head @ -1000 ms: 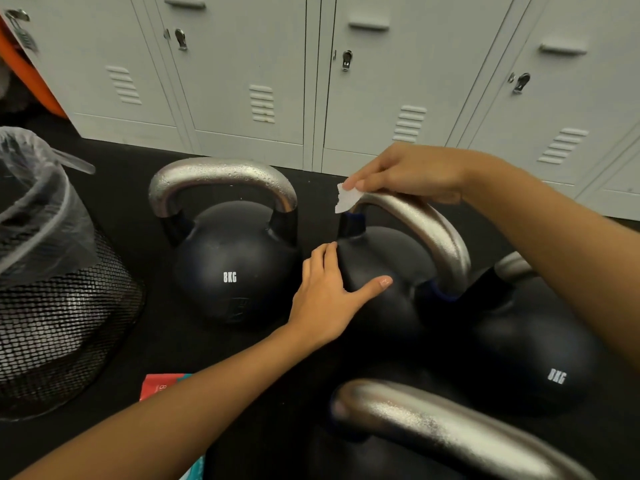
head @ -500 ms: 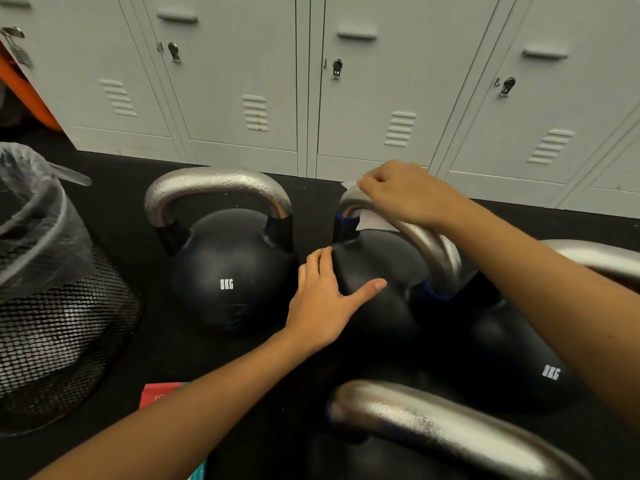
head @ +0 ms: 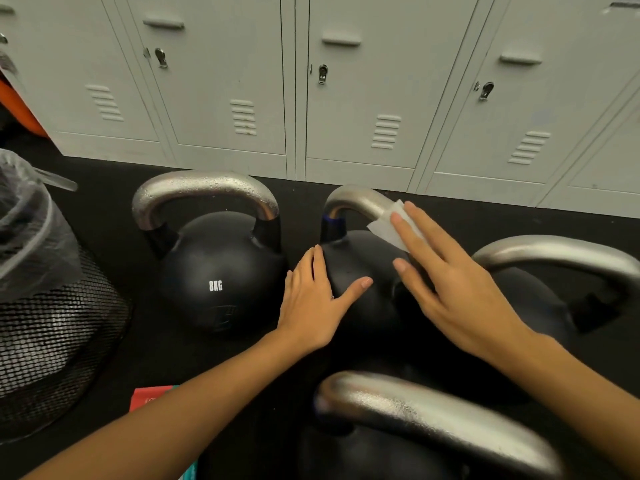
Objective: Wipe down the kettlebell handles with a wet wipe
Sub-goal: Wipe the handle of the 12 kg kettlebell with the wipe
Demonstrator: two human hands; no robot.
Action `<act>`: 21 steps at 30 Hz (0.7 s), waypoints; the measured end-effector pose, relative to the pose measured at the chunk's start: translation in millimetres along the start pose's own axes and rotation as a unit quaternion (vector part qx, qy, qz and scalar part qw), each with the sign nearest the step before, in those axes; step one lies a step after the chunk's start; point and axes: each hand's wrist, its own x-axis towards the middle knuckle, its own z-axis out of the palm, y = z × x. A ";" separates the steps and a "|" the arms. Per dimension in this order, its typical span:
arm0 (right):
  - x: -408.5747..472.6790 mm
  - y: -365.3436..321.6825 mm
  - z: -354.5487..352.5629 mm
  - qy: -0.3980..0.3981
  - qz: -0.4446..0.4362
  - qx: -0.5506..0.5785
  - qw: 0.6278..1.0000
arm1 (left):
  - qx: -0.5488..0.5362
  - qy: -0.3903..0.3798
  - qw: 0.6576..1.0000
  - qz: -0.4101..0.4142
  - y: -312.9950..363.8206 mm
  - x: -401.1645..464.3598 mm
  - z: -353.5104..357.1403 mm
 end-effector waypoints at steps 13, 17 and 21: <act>89.2 -11.3 -17.6 -0.107 0.169 0.191 0.961 | 0.060 -0.021 0.992 0.110 -2.4 0.8 3.1; 38.1 -8.6 -17.7 0.008 0.171 0.214 0.962 | 0.068 -0.021 0.991 0.111 -0.6 0.7 2.1; -4.4 -8.3 -8.9 0.073 0.116 0.179 0.974 | 0.072 -0.011 0.991 0.110 -0.5 -0.5 3.7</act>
